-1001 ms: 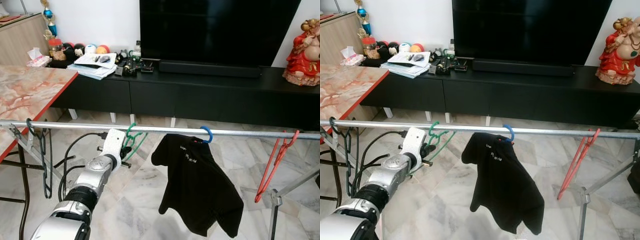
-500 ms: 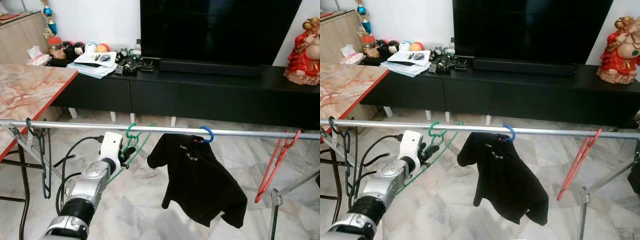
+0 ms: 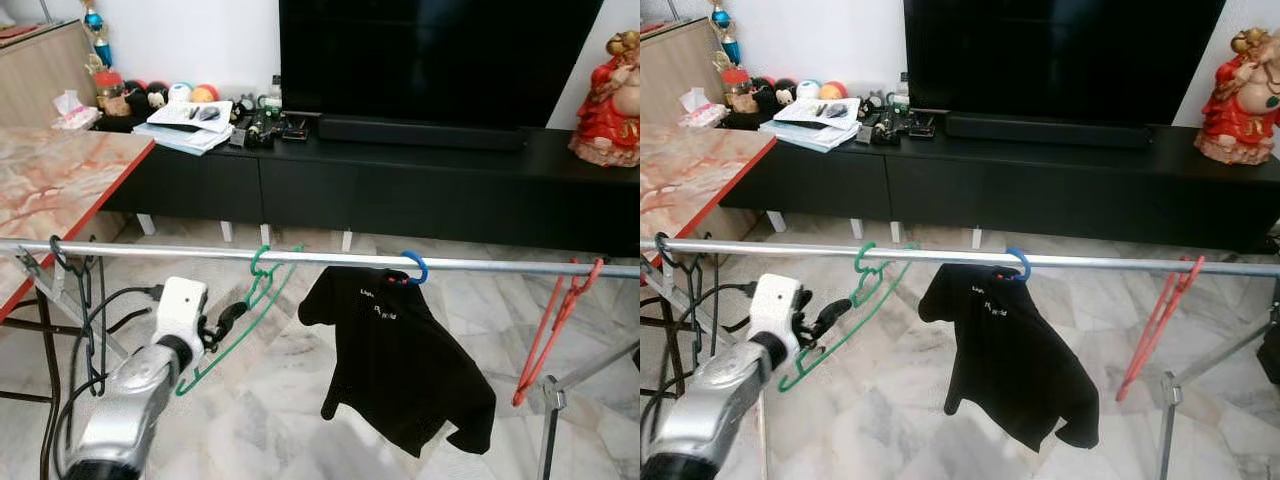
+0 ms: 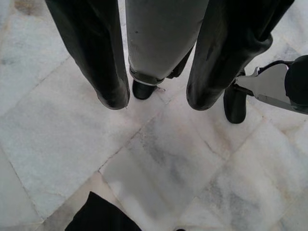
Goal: Hang hanger
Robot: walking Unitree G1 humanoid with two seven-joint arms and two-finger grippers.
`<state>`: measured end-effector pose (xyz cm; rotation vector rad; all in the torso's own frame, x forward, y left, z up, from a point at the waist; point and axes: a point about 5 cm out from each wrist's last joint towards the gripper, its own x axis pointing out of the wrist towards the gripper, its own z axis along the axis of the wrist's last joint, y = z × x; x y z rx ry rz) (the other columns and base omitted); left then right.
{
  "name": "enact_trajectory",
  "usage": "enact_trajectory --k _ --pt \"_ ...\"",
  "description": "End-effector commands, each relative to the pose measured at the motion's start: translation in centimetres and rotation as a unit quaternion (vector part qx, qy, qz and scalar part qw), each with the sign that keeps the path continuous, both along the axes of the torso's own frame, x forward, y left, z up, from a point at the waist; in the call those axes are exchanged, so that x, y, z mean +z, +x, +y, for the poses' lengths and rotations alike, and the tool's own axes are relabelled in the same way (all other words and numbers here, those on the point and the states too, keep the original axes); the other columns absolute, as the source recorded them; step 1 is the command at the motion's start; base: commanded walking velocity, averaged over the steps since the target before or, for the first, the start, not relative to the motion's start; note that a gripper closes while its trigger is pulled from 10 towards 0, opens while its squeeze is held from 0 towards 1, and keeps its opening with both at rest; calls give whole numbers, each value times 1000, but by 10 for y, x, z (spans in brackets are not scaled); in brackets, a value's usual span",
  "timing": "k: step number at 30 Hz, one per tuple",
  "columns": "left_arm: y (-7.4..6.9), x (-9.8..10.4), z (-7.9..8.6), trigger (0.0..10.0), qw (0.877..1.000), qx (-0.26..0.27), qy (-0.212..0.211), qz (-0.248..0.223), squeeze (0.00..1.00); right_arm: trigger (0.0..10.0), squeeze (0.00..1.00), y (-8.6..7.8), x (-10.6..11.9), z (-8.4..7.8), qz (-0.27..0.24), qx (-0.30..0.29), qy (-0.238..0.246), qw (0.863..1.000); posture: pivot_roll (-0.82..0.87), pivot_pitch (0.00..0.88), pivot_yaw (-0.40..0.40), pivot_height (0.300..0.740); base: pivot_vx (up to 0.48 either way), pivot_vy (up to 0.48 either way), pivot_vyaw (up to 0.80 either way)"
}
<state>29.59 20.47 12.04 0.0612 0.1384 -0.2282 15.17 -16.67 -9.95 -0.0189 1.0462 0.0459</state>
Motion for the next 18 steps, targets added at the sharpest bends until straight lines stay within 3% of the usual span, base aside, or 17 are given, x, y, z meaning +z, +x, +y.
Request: enact_trajectory --k 1,4,5,7,8,9,10,13,16,18 --pt "-9 12 3 10000 1000 -13 -11 -19 847 10000 0 -2 0 -1 0 -3 0 1000 137 26 -6 740 0 0 0" --pt "-24 18 8 10000 999 -17 -23 -29 816 10000 0 -1 0 -1 0 -3 0 1000 141 22 -6 740 0 0 0" --pt "-31 19 11 10000 999 -11 -28 -27 753 10000 0 -1 0 -1 0 -3 0 1000 141 22 -6 740 0 0 0" --pt "-37 15 19 10000 1000 5 -16 -20 173 10000 0 -1 0 -1 0 -3 0 1000 143 16 -3 740 0 0 0" --pt "-42 8 26 10000 1000 20 -1 -10 0 10000 0 -1 0 -1 -1 -4 0 1000 144 12 -1 740 0 0 0" --pt "-42 8 26 10000 1000 20 -1 -10 0 10000 0 -1 0 -1 -1 -4 0 1000 144 12 -1 740 0 0 0" --pt "-54 -17 48 10000 996 79 33 26 0 10000 0 0 0 0 -2 -5 1 1000 146 9 0 740 0 0 0" --pt "-71 -48 70 10000 984 143 75 79 0 10000 0 1 0 1 -3 -6 1 1000 146 3 1 740 0 0 0" --pt "-87 -74 81 10000 970 170 106 136 0 10000 0 2 1 2 -4 -8 2 1000 143 0 3 740 0 0 0" --pt "-96 -92 82 10000 965 175 100 168 0 10000 0 2 1 2 -4 -10 3 1000 141 0 7 740 0 0 0"
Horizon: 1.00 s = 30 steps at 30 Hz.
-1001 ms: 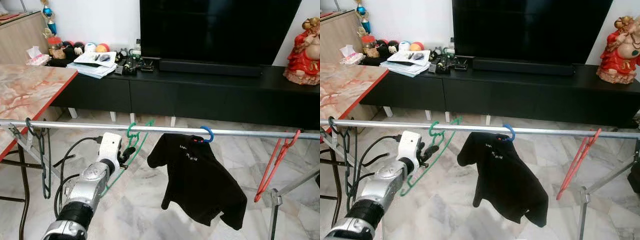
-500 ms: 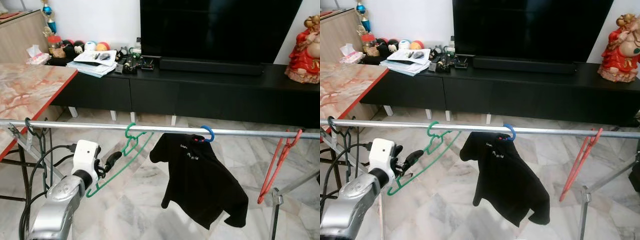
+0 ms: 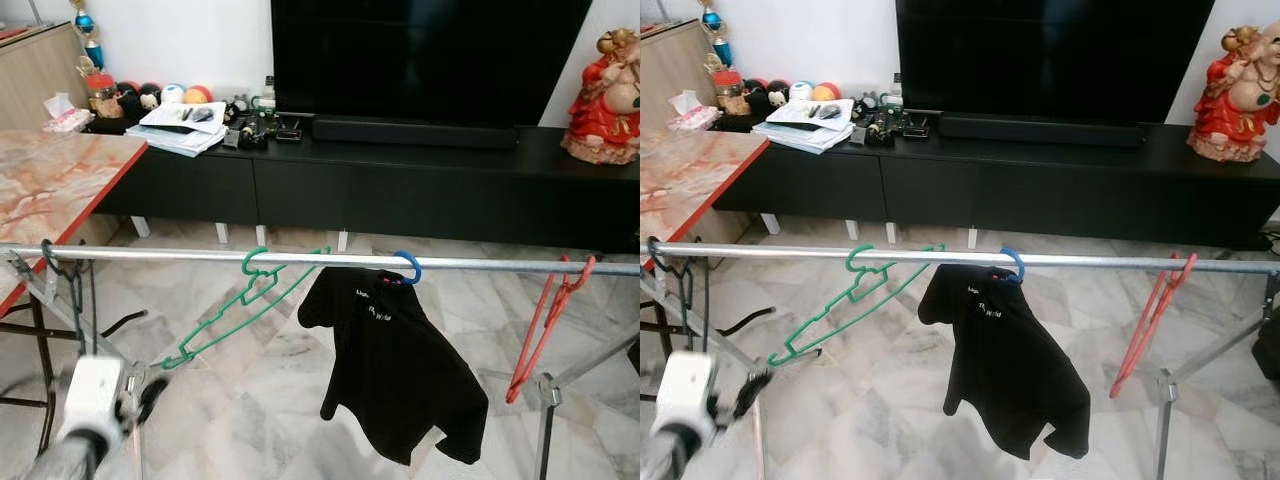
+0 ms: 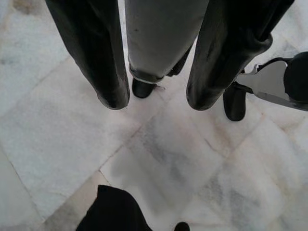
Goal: Hang hanger
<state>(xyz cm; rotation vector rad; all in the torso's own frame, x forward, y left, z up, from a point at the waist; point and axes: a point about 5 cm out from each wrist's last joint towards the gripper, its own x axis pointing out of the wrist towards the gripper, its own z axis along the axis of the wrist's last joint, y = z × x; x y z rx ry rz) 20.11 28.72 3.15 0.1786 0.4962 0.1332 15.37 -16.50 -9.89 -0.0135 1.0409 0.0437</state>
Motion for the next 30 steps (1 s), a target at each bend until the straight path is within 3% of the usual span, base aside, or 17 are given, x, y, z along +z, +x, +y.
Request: enact_trajectory --k 1,2,3,7,13,14,24,27,30 --pt "-5 -13 -2 10000 1000 -1 1 24 0 10000 0 0 0 0 -2 -10 2 1000 141 0 8 740 0 0 0" --pt "-11 -29 -4 10000 998 -3 -3 57 0 10000 0 0 0 1 -2 -13 2 1000 141 0 9 740 0 0 0" --pt "-11 -29 -4 10000 998 -3 -3 57 0 10000 0 0 0 1 -2 -13 2 1000 141 0 9 740 0 0 0" --pt "-16 -62 -15 10000 992 -17 -15 128 0 10000 0 0 0 2 -2 -23 4 1000 131 0 16 740 0 0 0" --pt "-18 -86 -30 10000 983 -23 -25 183 0 10000 0 0 0 2 -3 -29 5 1000 116 0 20 740 0 0 0" --pt "-22 -96 -37 10000 977 -16 -32 211 0 10000 0 0 0 3 -3 -33 6 999 108 0 22 740 0 0 0" --pt "-26 -109 -53 10000 967 -14 -34 252 0 10000 0 2 0 3 -4 -39 5 999 91 0 26 740 0 0 0" --pt "-14 -106 -64 10000 971 -14 -48 232 0 10000 0 6 2 0 -10 -45 4 999 80 0 22 740 0 0 0" --pt "-13 -106 -64 10000 971 -11 -48 234 0 10000 0 7 3 0 -12 -45 4 999 75 0 22 740 0 0 0"
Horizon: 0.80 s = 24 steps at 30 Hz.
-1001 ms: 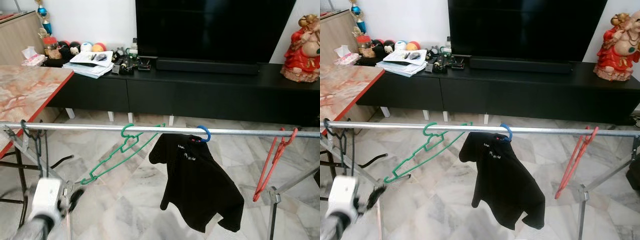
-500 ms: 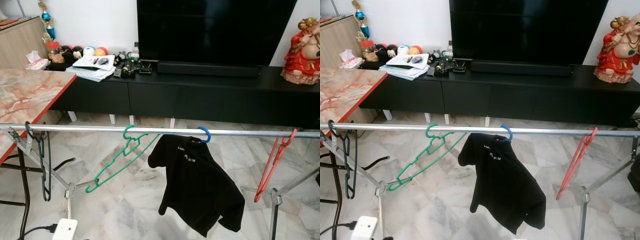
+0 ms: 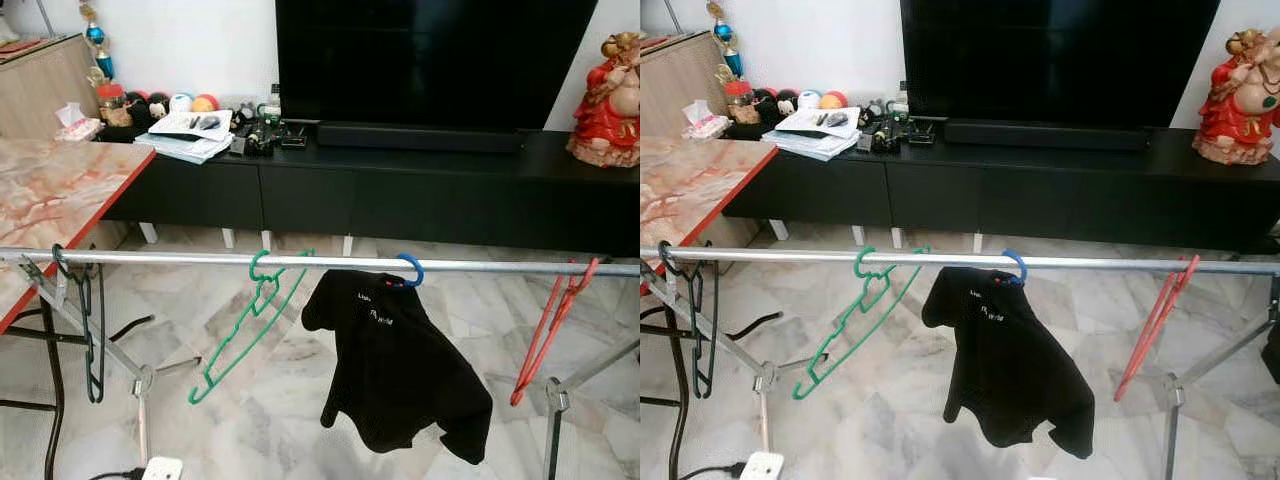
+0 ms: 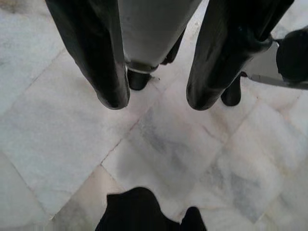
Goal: Hang hanger
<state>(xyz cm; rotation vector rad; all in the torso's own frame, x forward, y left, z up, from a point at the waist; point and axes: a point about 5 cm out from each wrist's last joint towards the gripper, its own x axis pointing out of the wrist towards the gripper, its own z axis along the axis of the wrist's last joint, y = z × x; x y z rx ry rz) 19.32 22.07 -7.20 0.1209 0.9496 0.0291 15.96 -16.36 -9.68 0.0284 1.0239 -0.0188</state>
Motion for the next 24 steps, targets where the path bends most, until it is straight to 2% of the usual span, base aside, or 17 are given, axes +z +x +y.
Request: enact_trajectory --k 1,11,19,24 --pt "-5 -3 2 10000 1000 6 3 9 0 10000 0 2 1 -1 -4 -10 1 1000 75 0 22 740 0 0 0" --pt "-12 -7 4 10000 999 26 6 31 0 10000 0 16 7 0 -17 -21 6 1000 53 0 23 740 0 0 0" --pt "-14 -7 8 10000 999 24 10 37 0 10000 0 20 8 2 -19 -44 13 999 51 0 28 740 0 0 0" --pt "-11 -7 4 10000 999 21 9 34 0 10000 0 23 9 2 -23 -48 16 998 54 0 26 740 0 0 0"
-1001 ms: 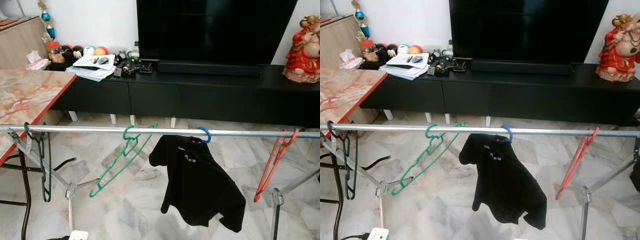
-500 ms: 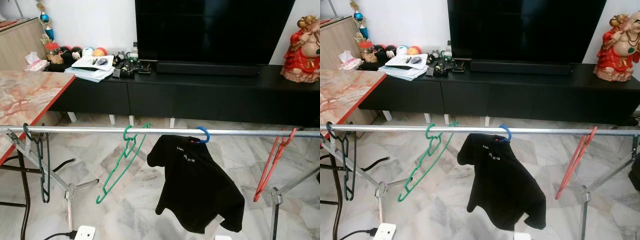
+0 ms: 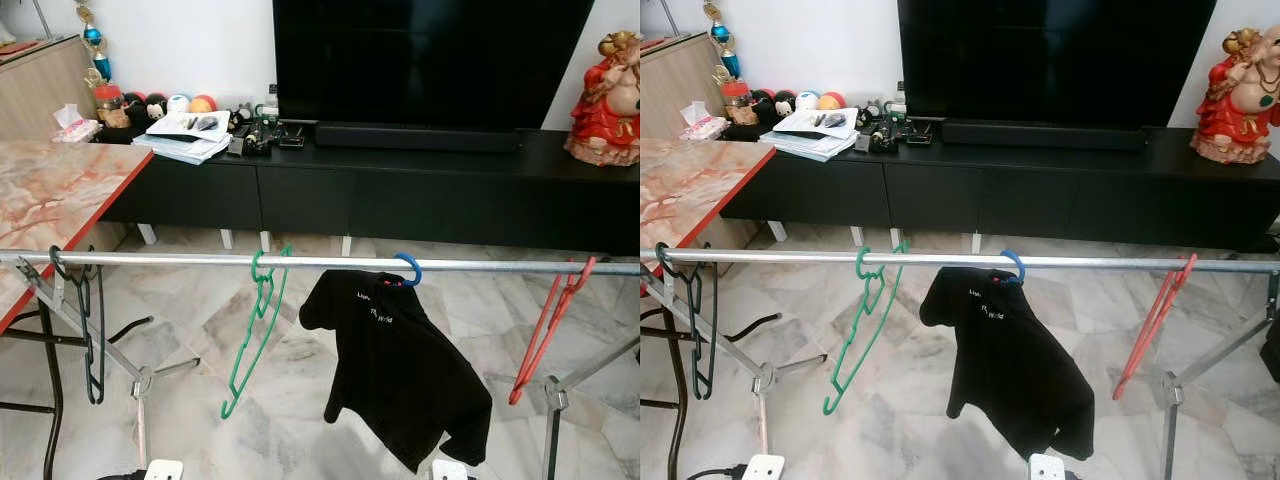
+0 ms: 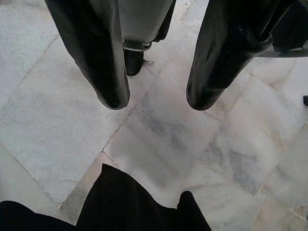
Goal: Hang hanger
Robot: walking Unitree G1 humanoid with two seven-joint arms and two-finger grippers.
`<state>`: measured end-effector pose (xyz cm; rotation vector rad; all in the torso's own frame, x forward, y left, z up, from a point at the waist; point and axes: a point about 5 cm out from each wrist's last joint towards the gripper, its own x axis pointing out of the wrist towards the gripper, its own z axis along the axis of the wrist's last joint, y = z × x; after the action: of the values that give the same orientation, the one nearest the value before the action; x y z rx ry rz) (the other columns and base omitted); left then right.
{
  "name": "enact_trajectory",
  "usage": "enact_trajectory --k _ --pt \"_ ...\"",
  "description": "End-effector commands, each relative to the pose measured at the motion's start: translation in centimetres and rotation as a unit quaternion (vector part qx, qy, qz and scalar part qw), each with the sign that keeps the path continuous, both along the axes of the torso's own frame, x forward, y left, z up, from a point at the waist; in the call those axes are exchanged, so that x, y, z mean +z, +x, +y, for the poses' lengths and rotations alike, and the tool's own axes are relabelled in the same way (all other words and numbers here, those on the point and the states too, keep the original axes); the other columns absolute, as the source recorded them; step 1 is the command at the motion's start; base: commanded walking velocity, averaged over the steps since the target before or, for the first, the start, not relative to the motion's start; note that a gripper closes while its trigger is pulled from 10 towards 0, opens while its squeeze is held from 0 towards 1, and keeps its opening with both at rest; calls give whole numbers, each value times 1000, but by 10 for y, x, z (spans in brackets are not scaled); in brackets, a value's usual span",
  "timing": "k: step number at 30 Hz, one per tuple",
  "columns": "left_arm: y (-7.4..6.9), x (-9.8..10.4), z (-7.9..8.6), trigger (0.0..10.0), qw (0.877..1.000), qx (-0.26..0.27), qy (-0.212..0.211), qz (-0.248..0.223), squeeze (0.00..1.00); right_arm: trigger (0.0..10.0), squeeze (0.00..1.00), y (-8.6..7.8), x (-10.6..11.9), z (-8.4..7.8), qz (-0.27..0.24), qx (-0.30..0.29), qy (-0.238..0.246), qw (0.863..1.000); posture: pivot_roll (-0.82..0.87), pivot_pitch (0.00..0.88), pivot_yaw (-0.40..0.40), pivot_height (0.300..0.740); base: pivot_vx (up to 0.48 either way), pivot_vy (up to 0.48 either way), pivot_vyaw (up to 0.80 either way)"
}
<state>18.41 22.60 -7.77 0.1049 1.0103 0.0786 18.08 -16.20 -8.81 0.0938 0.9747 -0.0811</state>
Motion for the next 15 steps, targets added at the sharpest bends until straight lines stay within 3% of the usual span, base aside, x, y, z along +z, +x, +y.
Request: enact_trajectory --k 1,15 --pt "-1 -1 -2 10000 1000 -8 5 5 0 10000 0 2 1 1 0 -7 4 1000 54 0 26 740 0 0 0" --pt "0 -1 -3 10000 1000 -10 9 8 0 10000 0 0 -1 2 7 -7 5 1000 52 0 18 740 0 0 0"
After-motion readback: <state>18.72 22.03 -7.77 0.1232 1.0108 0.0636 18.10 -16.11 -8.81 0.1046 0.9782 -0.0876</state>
